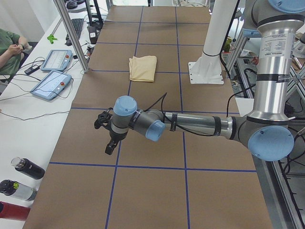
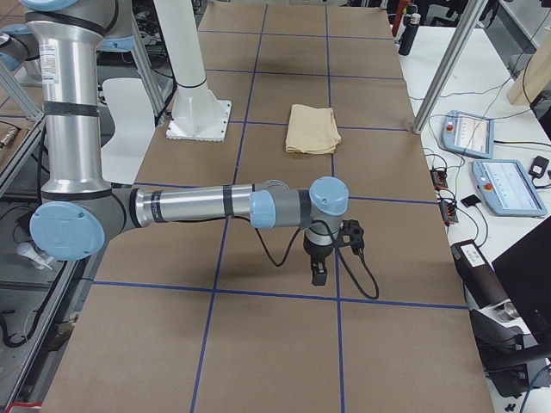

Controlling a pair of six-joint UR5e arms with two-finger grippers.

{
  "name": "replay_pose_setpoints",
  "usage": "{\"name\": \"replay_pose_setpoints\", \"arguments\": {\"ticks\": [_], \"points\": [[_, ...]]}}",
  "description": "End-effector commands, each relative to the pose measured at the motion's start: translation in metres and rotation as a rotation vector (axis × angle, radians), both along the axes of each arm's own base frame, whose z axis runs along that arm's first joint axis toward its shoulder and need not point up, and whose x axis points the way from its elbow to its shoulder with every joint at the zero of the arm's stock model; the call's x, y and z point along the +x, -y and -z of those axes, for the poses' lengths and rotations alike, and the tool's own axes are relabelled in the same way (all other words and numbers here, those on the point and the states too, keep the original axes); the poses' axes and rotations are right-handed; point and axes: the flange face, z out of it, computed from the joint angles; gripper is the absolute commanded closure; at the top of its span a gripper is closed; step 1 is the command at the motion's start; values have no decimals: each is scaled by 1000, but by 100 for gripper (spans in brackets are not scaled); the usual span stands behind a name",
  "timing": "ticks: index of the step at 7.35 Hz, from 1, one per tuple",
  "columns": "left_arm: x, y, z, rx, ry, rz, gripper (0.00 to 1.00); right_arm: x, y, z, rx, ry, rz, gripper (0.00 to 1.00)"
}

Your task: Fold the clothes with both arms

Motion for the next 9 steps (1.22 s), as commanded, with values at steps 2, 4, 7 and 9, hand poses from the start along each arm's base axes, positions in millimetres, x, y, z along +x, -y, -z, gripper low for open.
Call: {"name": "replay_pose_setpoints", "arguments": {"ticks": [2,4,7,9], "points": [[-20,-26,-21,-22,-7,-23,0,25,-34,-32,-31,-2,-7,0],[-21,-45,-56,-219,0,-29,0,25,-35,-33,-34,-2,-8,0],[-22,-72,-62,-252,10,-82,0,25,-35,-31,-31,-2,-8,0],[-23,-71,-45,-216,25,-81,0,25,-34,-29,-26,-2,-8,0]]}}
